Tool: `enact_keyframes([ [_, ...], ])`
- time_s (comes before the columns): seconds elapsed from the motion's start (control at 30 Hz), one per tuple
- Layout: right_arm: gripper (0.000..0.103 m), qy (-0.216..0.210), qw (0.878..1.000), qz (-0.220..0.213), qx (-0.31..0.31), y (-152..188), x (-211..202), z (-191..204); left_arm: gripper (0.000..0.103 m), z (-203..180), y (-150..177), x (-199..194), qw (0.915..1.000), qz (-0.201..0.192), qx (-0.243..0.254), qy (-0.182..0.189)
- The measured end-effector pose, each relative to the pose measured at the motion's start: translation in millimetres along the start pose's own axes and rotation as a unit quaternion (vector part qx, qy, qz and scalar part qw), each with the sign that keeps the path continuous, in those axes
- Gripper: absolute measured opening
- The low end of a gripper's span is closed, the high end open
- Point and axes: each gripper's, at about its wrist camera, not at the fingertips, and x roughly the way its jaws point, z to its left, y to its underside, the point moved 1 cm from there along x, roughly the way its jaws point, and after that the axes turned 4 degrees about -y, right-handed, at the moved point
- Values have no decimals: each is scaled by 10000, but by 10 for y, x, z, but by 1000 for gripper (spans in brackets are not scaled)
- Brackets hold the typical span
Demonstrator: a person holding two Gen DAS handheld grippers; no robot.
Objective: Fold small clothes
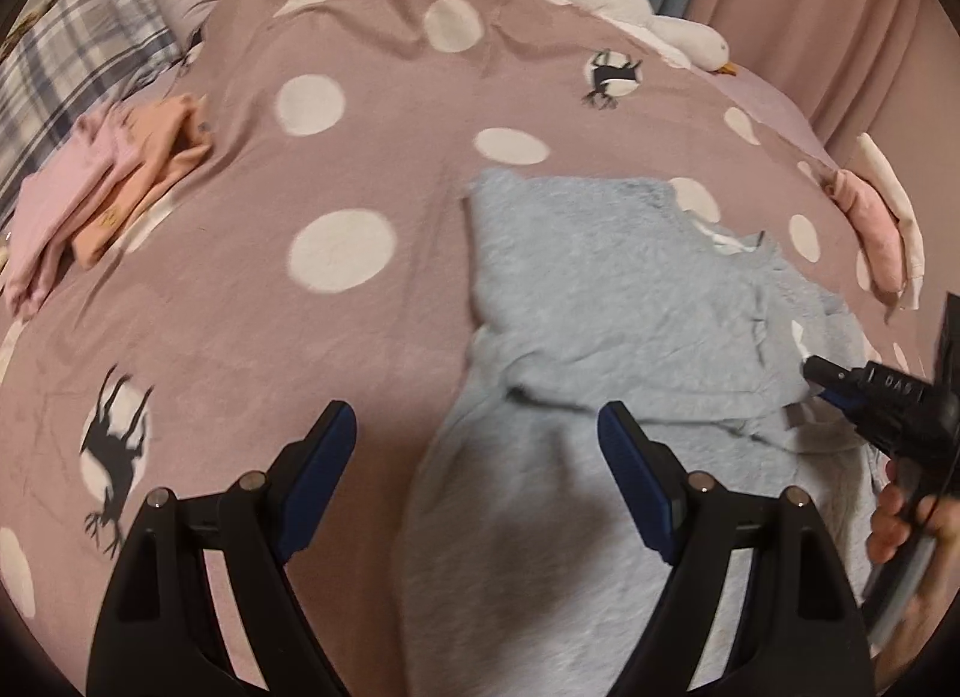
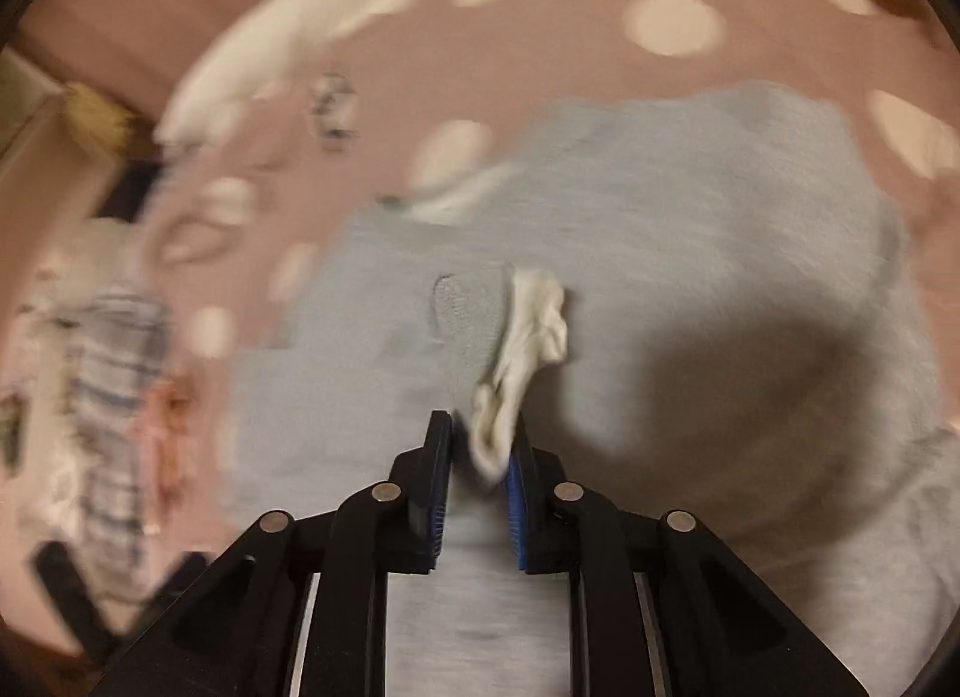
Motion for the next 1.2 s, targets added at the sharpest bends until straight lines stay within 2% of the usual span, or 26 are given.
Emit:
enact_keyframes([
  [0.07,19,684,9959,-548,-234,25,-146,-53,83,-87,-66,42,9999,8,66,88],
  [0.1,19,812,9941,-629,-340,42,-180,-48,83,-133,-98,67,9998,2,115,149],
  [0.13,19,745,9942,-667,-402,61,-202,-50,83,-183,-123,91,9997,-22,163,205],
  [0.23,19,-75,9952,-723,-662,128,-254,31,83,-304,-178,176,9982,-59,237,548],
  [0.27,19,-333,9942,-655,-790,156,-229,75,82,-340,-179,236,9975,-15,238,664],
  [0.33,19,-523,9939,-355,-899,173,-95,130,82,-382,-156,362,9977,130,298,587],
  [0.43,19,-140,9954,-40,-944,223,124,75,81,-373,-64,661,9967,693,325,252],
  [0.53,19,-322,9962,54,-810,197,54,-23,81,-406,-40,623,9961,623,588,194],
  [0.6,21,-354,9964,164,-749,193,-28,-48,82,-386,-41,512,9959,619,578,330],
  [0.67,32,-475,9963,131,-709,231,-254,-117,82,-292,-5,358,9952,651,419,603],
  [0.73,52,-681,9956,43,-645,327,-440,-94,84,-156,73,231,9932,760,252,849],
  [0.8,53,-769,9950,-48,-643,429,-697,-215,84,-10,186,114,9918,860,138,935],
  [0.9,53,-486,9970,-130,-594,608,-1006,-447,86,218,421,-7,9889,1021,-157,1068],
  [0.97,54,-320,9986,-148,-406,750,-1210,-742,86,298,543,-48,9854,1117,-339,1236],
  [1.07,54,-213,9996,-147,-91,901,-1331,-1026,86,320,718,-99,9781,1254,-509,1581],
  [1.2,54,-192,9996,20,181,1013,-1255,-1197,86,209,833,-182,9771,1230,-369,1695],
])
